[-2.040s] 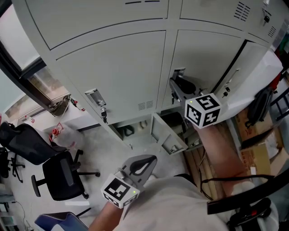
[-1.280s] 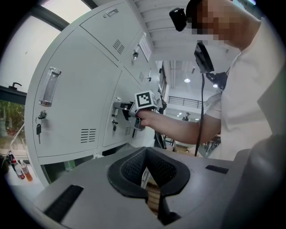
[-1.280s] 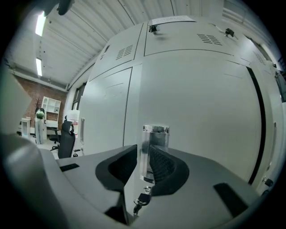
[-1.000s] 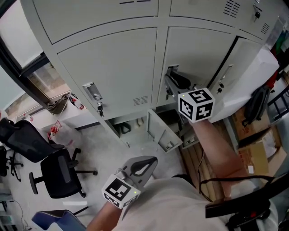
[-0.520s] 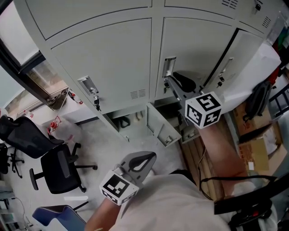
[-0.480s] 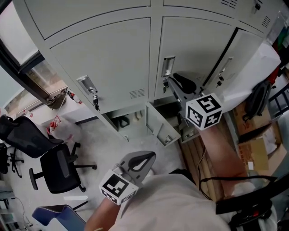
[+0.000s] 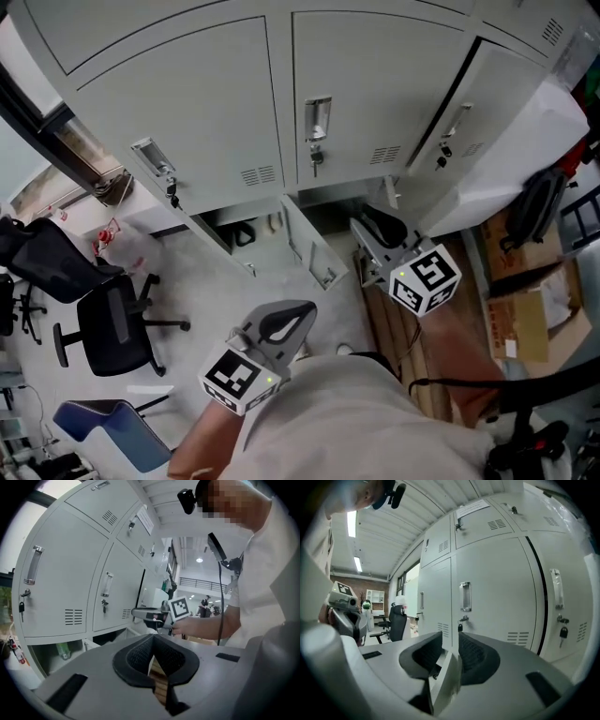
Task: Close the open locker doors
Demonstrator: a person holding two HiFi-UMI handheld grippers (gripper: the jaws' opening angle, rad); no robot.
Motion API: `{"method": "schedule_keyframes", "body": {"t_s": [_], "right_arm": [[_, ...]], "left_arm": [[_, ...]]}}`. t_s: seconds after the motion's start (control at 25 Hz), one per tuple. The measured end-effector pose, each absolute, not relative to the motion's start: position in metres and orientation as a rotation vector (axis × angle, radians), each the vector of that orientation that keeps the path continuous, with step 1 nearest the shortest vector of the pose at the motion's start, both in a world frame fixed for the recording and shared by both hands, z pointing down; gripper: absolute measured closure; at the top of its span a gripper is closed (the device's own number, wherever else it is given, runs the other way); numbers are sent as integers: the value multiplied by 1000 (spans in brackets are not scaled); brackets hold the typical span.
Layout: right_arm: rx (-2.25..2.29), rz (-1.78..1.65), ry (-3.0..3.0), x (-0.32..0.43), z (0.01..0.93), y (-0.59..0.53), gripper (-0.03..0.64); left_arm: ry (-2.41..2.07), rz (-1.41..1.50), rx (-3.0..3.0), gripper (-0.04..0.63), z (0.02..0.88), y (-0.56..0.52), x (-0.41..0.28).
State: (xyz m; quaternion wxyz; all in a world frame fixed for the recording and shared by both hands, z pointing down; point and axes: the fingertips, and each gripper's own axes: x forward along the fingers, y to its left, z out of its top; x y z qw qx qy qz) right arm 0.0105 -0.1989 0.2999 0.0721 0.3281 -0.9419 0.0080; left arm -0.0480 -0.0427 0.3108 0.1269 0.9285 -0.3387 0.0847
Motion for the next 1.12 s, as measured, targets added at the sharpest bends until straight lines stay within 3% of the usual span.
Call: {"method": "schedule_keyframes", "body": {"t_s": [0.64,1.12], "right_arm": [[496,168,-2726,61,481,-76,511],[478,180,-2589,47,585,-99,511]], "left_arm": [[-1269,303,2498,584,342,8,35],[-1189,404,2530,584,355,17,42]]}}
